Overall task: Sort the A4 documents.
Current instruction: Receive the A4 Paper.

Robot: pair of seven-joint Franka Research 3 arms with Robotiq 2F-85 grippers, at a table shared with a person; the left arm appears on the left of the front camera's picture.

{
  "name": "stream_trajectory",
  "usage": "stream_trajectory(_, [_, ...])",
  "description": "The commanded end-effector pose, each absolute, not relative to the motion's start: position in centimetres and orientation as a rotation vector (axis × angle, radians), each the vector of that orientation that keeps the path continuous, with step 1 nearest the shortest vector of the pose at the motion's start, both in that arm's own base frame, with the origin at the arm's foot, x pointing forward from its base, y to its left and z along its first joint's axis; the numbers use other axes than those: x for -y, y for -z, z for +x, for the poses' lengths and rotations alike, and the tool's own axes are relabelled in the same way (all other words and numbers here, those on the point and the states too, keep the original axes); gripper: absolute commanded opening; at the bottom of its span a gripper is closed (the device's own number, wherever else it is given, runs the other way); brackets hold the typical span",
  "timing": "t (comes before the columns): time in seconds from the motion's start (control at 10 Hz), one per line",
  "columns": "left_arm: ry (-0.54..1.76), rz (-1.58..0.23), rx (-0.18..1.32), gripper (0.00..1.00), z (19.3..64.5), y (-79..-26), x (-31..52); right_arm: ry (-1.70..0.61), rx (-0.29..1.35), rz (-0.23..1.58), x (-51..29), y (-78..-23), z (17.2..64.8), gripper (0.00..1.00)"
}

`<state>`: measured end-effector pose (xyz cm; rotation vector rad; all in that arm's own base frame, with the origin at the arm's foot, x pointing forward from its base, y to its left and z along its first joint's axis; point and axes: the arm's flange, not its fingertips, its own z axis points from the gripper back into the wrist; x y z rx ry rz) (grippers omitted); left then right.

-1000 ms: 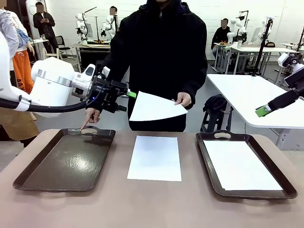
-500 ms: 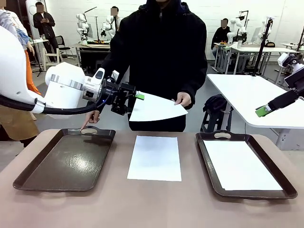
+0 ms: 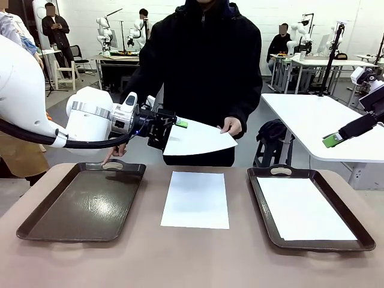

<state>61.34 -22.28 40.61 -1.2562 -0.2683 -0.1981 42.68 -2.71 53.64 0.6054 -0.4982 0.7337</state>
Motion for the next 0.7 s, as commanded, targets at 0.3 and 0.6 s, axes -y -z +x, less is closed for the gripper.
stream_trajectory(0.3, [0.139, -1.288, 0.261, 0.47, 62.11, -40.39, 22.08, -0.74, 0.499, 0.61, 2.7, -53.56, 42.64, 1.0])
stream_trajectory(0.6, [0.123, -1.283, 0.261, 0.27, 62.06, -40.36, 22.28, -0.74, 0.499, 0.61, 2.7, -53.56, 42.64, 1.0])
